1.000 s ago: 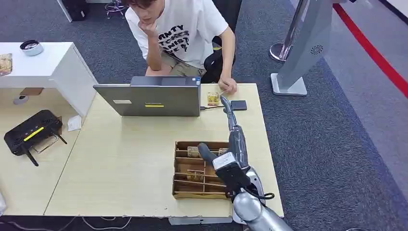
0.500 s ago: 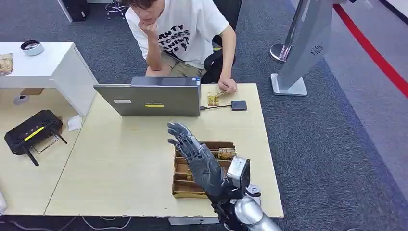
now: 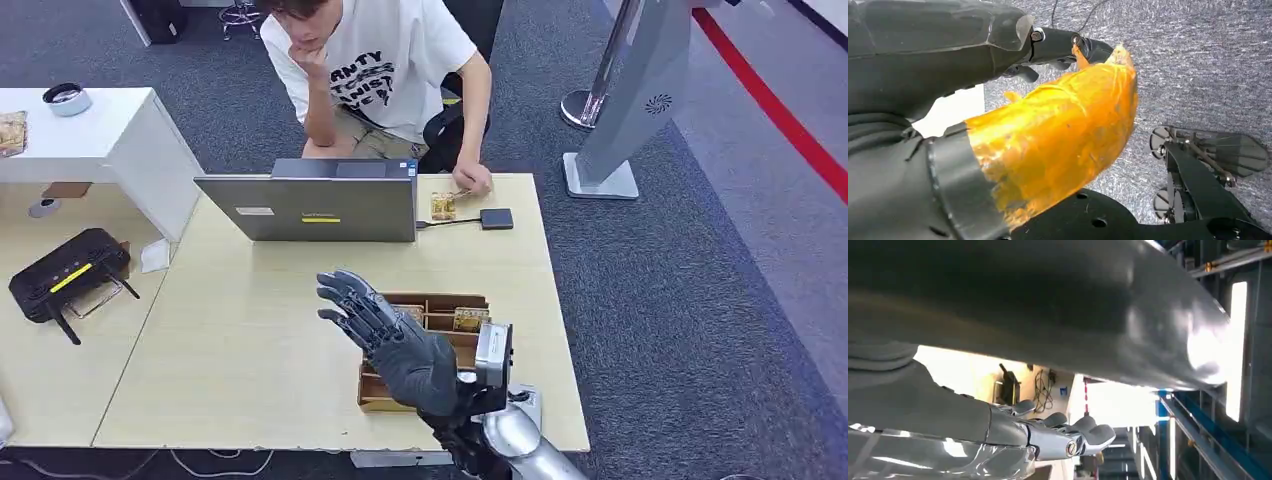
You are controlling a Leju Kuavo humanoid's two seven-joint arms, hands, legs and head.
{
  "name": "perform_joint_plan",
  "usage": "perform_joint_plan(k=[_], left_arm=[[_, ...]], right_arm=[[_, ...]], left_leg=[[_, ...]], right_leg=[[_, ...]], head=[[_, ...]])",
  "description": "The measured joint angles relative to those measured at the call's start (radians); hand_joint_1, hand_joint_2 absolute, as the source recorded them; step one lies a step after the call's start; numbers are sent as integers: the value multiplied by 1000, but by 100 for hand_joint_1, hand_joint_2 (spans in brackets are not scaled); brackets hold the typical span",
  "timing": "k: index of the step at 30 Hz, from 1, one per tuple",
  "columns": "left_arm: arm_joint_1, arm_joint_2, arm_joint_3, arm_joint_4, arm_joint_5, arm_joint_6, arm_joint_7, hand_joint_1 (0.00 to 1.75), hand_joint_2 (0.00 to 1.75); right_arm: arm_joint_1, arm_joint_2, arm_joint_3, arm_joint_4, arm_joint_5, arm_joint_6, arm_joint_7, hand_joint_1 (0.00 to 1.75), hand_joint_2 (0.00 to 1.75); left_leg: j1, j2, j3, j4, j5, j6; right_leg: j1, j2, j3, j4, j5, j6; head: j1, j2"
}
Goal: Pass the card to the sensor for recognition and then transmit it.
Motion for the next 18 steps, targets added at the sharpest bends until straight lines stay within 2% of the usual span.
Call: perform_joint_plan(k=[5,18], left_arm=[[0,0,9,0,0,0,0,0,0],[0,1,15,-2,2,2,-2,0,0]], right_arm=[[-10,1,12,17,1,49,-9,0,0],[-25,8,26,46,0,72,-12,0,0]], left_leg=[[0,0,0,0,0,0],[0,0,0,0,0,0]], right_leg=[[0,0,0,0,0,0],[0,0,0,0,0,0]], head=[[0,0],[0,0]])
